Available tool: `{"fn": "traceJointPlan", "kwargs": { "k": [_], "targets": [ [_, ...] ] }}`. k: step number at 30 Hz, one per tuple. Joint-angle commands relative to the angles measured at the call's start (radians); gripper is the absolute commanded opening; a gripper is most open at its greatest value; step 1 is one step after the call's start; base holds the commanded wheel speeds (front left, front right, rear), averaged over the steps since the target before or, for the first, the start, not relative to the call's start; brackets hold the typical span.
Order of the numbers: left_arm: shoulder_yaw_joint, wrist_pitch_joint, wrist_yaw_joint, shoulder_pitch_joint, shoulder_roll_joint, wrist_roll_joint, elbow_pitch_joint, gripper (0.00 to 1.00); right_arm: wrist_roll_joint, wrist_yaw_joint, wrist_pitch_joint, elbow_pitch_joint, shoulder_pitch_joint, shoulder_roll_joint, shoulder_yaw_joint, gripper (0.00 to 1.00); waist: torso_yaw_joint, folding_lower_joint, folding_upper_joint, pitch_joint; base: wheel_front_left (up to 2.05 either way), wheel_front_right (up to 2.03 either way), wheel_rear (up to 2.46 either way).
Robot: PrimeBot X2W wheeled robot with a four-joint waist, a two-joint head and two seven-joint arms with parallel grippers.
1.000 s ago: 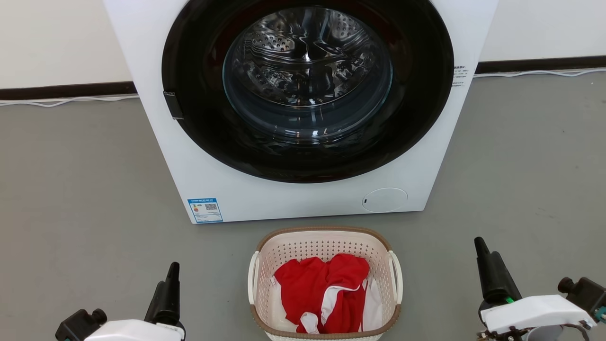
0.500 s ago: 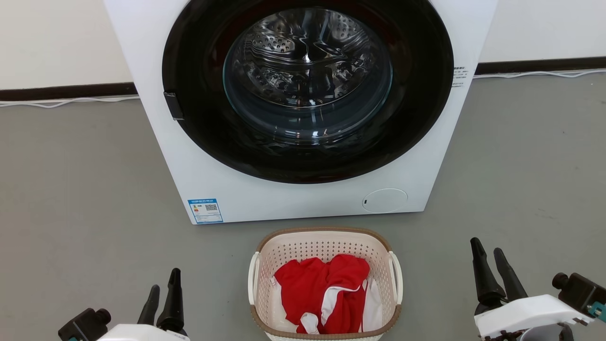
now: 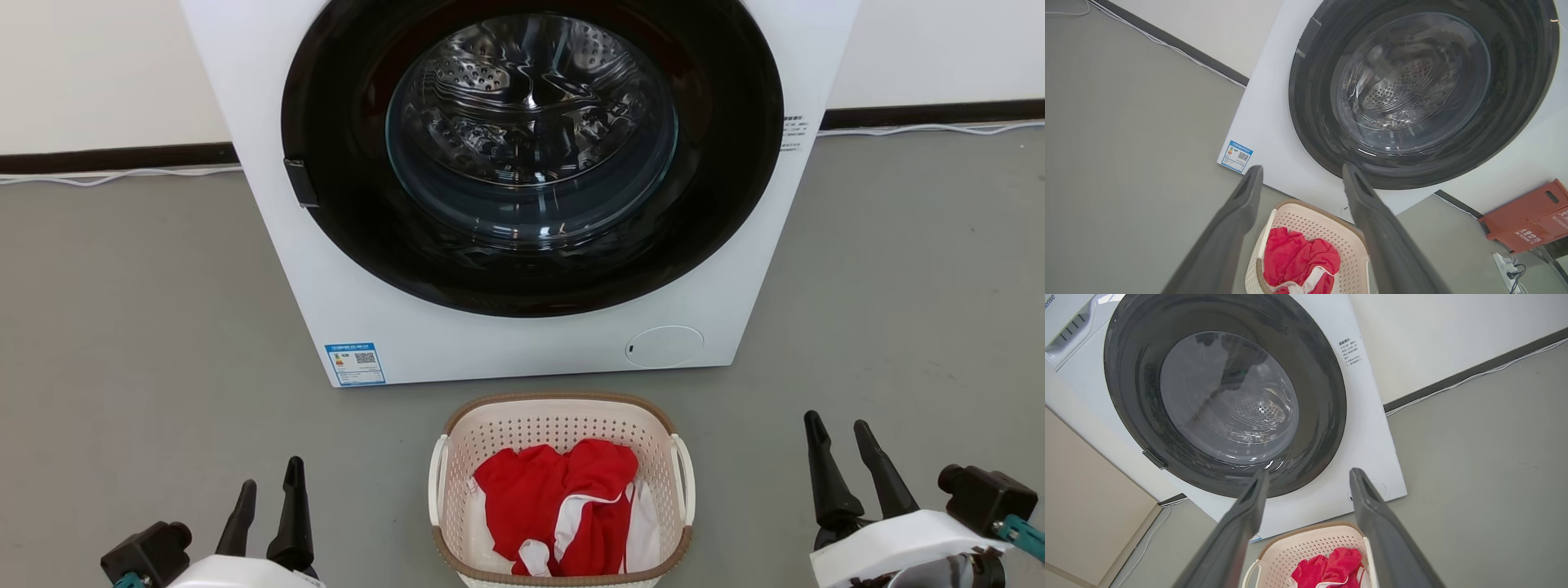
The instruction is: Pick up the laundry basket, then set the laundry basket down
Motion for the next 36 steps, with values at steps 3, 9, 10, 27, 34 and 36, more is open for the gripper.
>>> {"fn": "traceJointPlan", "kwargs": {
  "k": [3, 9, 10, 27, 34, 36],
  "targets": [
    [0.020, -0.023, 0.006, -0.022, 0.011, 0.064, -0.033, 1.00, -0.061, 0.005, -0.024, -0.018, -0.049, -0.017, 0.025, 1.00, 0.000, 0.0000, 0.0000, 0.000, 0.00, 0.00, 0.00],
    [0.019, -0.040, 0.009, -0.022, 0.012, 0.136, -0.035, 1.00, -0.133, 0.005, -0.041, -0.013, -0.052, -0.023, 0.031, 1.00, 0.002, 0.0000, 0.0000, 0.000, 0.00, 0.00, 0.00],
    [0.020, -0.043, 0.010, -0.022, 0.012, 0.144, -0.035, 1.00, -0.145, 0.006, -0.044, -0.013, -0.053, -0.024, 0.033, 1.00, 0.003, 0.0000, 0.0000, 0.000, 0.00, 0.00, 0.00],
    [0.020, -0.099, 0.020, -0.016, 0.014, 0.365, -0.040, 1.00, -0.380, 0.007, -0.100, -0.007, -0.063, -0.030, 0.049, 1.00, 0.004, 0.0000, 0.0000, 0.010, 0.00, 0.00, 0.00],
    [0.022, -0.122, 0.023, -0.015, 0.015, 0.453, -0.032, 1.00, -0.480, 0.007, -0.123, -0.004, -0.068, -0.033, 0.058, 1.00, -0.003, 0.0000, 0.0000, 0.013, 0.00, 0.00, 0.00],
    [0.022, -0.128, 0.024, -0.015, 0.016, 0.475, -0.032, 1.00, -0.504, 0.007, -0.129, -0.003, -0.070, -0.035, 0.060, 1.00, -0.004, 0.0000, 0.0000, 0.012, 0.00, 0.00, 0.00]
  ]
}}
